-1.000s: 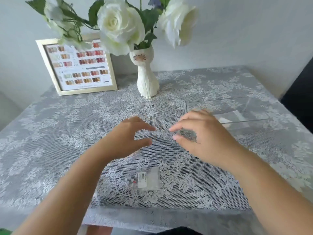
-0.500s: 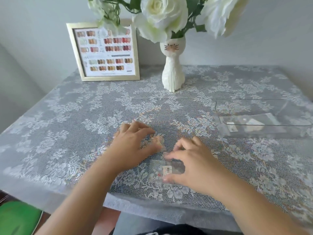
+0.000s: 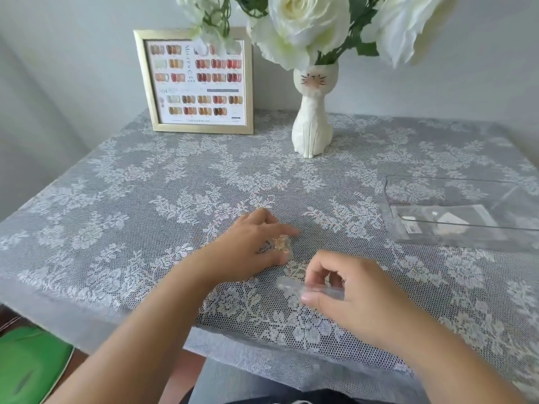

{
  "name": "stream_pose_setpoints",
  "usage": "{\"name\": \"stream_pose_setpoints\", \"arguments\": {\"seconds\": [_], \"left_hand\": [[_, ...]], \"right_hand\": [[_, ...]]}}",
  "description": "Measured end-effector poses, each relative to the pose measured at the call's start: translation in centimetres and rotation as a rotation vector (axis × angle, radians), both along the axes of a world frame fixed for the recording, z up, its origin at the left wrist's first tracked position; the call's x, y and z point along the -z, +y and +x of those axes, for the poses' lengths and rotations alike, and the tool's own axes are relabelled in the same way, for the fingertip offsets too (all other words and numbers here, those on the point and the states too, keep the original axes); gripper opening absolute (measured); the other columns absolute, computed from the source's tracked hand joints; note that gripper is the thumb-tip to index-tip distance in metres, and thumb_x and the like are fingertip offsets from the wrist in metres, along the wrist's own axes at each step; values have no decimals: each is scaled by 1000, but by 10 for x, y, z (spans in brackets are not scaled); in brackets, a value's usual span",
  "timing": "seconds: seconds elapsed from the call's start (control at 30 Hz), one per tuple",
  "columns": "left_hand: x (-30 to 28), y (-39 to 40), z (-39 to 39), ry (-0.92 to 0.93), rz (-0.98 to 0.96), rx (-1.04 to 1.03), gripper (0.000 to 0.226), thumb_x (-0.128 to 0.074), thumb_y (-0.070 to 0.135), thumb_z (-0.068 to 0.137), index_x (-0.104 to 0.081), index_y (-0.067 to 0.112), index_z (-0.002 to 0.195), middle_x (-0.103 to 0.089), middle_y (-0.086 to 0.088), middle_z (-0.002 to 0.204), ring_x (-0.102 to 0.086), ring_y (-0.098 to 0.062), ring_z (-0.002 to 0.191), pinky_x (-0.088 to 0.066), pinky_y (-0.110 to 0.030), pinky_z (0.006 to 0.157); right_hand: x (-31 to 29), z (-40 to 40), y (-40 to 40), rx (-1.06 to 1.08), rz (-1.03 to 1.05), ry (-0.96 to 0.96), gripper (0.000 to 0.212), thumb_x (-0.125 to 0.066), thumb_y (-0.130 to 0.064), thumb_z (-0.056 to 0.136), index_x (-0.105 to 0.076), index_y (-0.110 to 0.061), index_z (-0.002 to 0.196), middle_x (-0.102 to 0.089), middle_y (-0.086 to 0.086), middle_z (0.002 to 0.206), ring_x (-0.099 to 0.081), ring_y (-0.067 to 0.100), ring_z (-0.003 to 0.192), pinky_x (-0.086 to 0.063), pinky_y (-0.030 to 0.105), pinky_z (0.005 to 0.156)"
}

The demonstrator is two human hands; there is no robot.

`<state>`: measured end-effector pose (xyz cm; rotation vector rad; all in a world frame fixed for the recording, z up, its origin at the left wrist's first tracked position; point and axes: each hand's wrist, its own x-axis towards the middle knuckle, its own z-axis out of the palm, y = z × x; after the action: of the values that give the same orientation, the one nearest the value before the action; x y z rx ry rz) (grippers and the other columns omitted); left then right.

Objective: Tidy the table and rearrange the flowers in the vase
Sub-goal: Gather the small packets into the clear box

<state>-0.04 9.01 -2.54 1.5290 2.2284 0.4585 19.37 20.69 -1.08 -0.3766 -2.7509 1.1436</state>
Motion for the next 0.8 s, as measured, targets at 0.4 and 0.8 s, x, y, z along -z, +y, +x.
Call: {"name": "stream_pose_setpoints", "arguments": {"seconds": [0.4,0.8], "left_hand": [[-10,13,-9,26,-47,31,35,-70,55,77,-52,30,94,-39,16,105,-49,3,89,-46,-19,83],[-37,51,24,74,449,88,9,-71,27,88,-69,18,89,-56,22,66,-50,4,53,-34,-6,52]], "right_hand": [[3,15,18,112,-108,52,16,-74,-34,76,-58,-39,77,-62,-26,74,-53,-1,48,-43,14,43],[-27,49,80,403,58,385,9,-74,-36,71,-67,-42,73,-57,-36,63,-49,-11,58,-37,5,49]]}}
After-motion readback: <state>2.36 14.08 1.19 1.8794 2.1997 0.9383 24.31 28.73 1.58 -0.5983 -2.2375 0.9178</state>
